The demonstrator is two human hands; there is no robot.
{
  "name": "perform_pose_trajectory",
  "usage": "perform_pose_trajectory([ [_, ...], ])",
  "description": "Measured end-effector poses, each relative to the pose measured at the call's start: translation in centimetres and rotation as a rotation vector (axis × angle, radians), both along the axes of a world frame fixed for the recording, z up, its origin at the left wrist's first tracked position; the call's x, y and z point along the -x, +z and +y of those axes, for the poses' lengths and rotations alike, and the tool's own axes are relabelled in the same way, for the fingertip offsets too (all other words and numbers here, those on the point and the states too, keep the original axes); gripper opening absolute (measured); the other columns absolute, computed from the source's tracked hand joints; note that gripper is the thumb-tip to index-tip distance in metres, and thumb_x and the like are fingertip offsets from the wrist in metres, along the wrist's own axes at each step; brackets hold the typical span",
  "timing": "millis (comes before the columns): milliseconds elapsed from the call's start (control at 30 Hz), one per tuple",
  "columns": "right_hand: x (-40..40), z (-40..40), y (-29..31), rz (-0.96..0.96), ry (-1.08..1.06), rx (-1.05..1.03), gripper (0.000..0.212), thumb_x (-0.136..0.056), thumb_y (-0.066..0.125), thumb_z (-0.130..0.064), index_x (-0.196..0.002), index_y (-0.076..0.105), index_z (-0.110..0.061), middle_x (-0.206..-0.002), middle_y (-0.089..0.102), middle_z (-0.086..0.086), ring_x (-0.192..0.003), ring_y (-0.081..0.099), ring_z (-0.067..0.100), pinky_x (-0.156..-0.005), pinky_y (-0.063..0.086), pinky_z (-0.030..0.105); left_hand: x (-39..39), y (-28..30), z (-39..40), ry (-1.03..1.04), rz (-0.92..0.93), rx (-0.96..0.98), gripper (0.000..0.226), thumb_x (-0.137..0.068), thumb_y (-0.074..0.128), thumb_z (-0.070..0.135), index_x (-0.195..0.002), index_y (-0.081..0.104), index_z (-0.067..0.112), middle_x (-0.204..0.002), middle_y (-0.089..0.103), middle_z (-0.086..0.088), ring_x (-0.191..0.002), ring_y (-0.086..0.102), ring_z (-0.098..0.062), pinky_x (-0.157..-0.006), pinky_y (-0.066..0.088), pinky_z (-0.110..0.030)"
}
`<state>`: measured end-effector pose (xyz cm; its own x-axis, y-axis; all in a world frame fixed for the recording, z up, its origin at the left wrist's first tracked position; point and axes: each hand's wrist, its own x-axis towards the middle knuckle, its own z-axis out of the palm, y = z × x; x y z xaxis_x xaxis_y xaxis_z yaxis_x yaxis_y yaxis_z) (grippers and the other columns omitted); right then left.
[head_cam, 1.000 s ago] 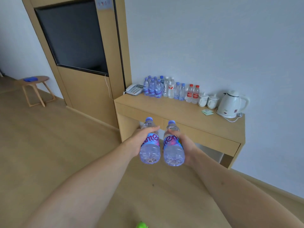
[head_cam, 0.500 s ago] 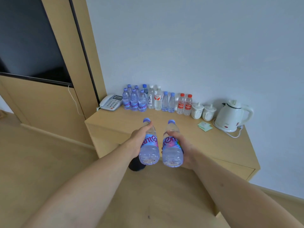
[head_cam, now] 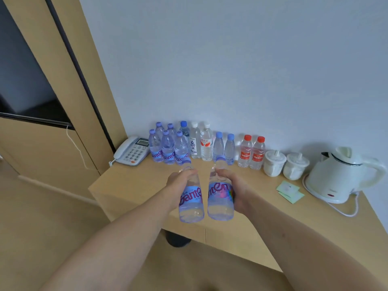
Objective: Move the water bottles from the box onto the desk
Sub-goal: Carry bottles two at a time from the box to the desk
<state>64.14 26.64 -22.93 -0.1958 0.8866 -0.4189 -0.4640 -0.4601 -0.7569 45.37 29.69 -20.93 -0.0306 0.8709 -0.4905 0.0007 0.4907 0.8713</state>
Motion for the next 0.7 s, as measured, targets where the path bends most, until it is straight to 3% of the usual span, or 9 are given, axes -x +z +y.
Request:
perform_pose_trajectory([
  [67, -0.8, 3.7, 0.2, -0.027, 0.038, -0.032, 0.033, -0.079, 0.082, -0.041, -0.093, 0.069, -0.014, -0.091, 0.070, 0.008, -0.077, 0.069, 0.024, -0.073, 0.059, 0.037, -0.7, -0.2, 3.7, 0.005, 0.055, -0.007, 0.050, -0.077, 0.085, 0.034, -0.116, 0.065, 0.011, -0.107, 0.076, -0.017, -0.089, 0.076, -0.032, -0.071, 0.063, -0.040],
  [133, -1.6, 6.8, 0.3, -0.080, 0.072, -0.053, 0.039, -0.075, 0.087, -0.039, -0.099, 0.069, -0.013, -0.100, 0.074, 0.012, -0.087, 0.073, 0.029, -0.078, 0.059, 0.041, -1.4, -0.1, 7.1, 0.004, 0.081, -0.026, 0.041, -0.077, 0.086, 0.031, -0.111, 0.069, 0.014, -0.104, 0.078, -0.009, -0.086, 0.075, -0.021, -0.063, 0.059, -0.030],
  [233, -2.5, 10.6, -0.4, -0.061, 0.056, -0.048, 0.046, -0.075, 0.089, -0.031, -0.110, 0.069, -0.011, -0.119, 0.072, 0.019, -0.102, 0.072, 0.037, -0.088, 0.059, 0.050, -2.6, 0.2, 11.1, -0.045, 0.106, -0.021, 0.057, -0.077, 0.087, 0.031, -0.127, 0.063, 0.017, -0.119, 0.074, -0.001, -0.093, 0.073, -0.015, -0.059, 0.054, -0.026],
  [300, -2.9, 12.7, -1.0, -0.072, 0.000, -0.018, 0.057, -0.072, 0.090, -0.028, -0.119, 0.067, -0.006, -0.123, 0.070, 0.020, -0.107, 0.070, 0.040, -0.092, 0.057, 0.055, -3.0, 0.1, 13.3, -0.060, 0.120, -0.016, 0.055, -0.074, 0.090, 0.027, -0.122, 0.063, 0.020, -0.107, 0.076, 0.002, -0.082, 0.074, -0.012, -0.052, 0.054, -0.024],
  [367, -3.2, 14.6, -1.3, -0.110, -0.028, 0.013, 0.064, -0.070, 0.090, -0.027, -0.126, 0.066, -0.006, -0.122, 0.071, 0.020, -0.108, 0.070, 0.040, -0.087, 0.059, 0.053, -3.3, -0.1, 15.3, -0.100, 0.138, -0.019, 0.052, -0.069, 0.093, 0.022, -0.111, 0.065, 0.026, -0.097, 0.077, 0.006, -0.078, 0.074, -0.010, -0.057, 0.055, -0.026],
  [500, -3.8, 18.1, -1.9, -0.155, -0.023, 0.035, 0.049, -0.077, 0.085, -0.024, -0.121, 0.070, -0.009, -0.115, 0.074, 0.017, -0.102, 0.073, 0.035, -0.075, 0.061, 0.040, -4.0, -1.3, 19.4, -0.177, 0.194, -0.041, 0.055, -0.061, 0.098, 0.017, -0.103, 0.065, 0.028, -0.098, 0.074, 0.010, -0.085, 0.072, -0.011, -0.068, 0.055, -0.030],
  [633, -3.6, 20.7, -3.0, -0.264, -0.065, -0.010, 0.056, -0.069, 0.086, -0.022, -0.117, 0.067, 0.000, -0.111, 0.074, 0.014, -0.102, 0.072, 0.031, -0.092, 0.058, 0.047, -4.3, -2.7, 23.3, -0.269, 0.305, -0.104, 0.053, -0.056, 0.099, 0.015, -0.097, 0.067, 0.026, -0.098, 0.077, 0.007, -0.091, 0.072, -0.011, -0.070, 0.054, -0.029],
  [700, -3.5, 21.6, -3.4, -0.343, -0.080, -0.039, 0.048, -0.064, 0.085, -0.017, -0.103, 0.066, 0.001, -0.096, 0.070, 0.011, -0.093, 0.070, 0.028, -0.091, 0.056, 0.046, -4.3, -3.1, 25.1, -0.372, 0.409, -0.164, 0.045, -0.055, 0.098, 0.014, -0.089, 0.070, 0.023, -0.089, 0.076, 0.007, -0.090, 0.072, -0.013, -0.075, 0.057, -0.031],
])
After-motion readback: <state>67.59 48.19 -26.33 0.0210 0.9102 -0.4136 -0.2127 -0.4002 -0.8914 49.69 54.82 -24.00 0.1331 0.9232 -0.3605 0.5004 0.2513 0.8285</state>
